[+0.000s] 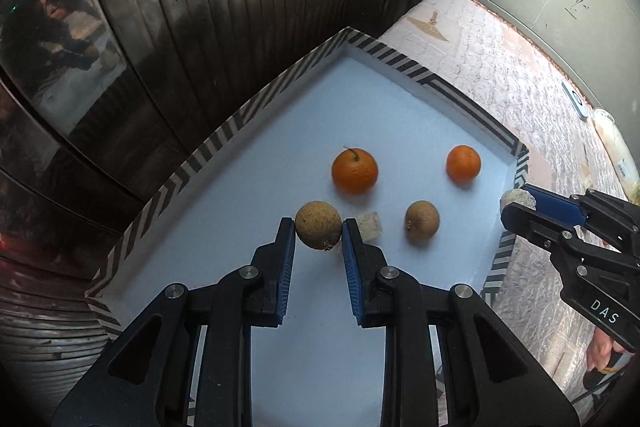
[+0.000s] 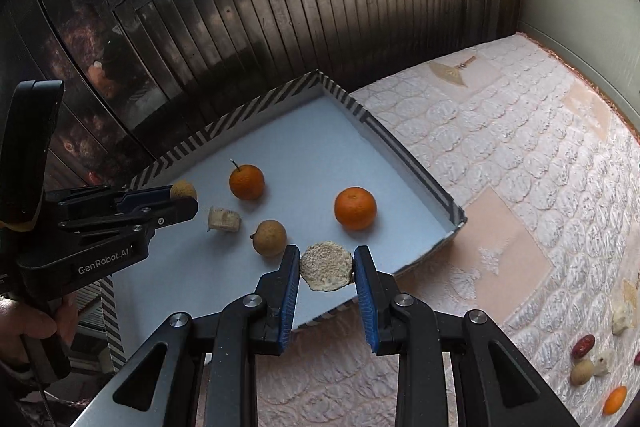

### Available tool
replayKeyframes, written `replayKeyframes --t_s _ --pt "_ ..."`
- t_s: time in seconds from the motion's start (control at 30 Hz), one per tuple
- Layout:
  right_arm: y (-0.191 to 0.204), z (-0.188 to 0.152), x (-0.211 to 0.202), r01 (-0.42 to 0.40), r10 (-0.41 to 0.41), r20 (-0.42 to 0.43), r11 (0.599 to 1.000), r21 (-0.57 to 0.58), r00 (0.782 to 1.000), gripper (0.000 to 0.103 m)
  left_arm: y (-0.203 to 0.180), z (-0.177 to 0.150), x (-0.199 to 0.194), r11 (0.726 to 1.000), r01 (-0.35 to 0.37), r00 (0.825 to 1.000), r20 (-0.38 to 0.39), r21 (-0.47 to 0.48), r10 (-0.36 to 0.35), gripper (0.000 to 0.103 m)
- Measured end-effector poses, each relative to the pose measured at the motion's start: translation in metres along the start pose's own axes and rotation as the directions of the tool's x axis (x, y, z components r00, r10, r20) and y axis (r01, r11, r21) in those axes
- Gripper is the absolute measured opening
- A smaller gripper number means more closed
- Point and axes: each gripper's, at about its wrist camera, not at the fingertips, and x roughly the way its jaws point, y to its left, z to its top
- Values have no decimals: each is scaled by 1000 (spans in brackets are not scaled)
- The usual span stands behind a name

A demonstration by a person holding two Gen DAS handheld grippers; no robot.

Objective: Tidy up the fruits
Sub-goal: 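Open the left tool to drop the tan fruit while the right tool releases the pale slice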

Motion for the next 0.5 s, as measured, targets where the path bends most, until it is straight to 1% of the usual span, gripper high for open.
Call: replayKeyframes --t_s 0.2,0.5 --pt "7 5 27 1 -1 -49 1000 -3 999 26 14 -5 6 1000 -9 1000 -18 -30 8 23" --pt "12 8 46 1 -2 -89 1000 -17 996 26 15 -3 19 999 -21 999 -45 -50 18 23"
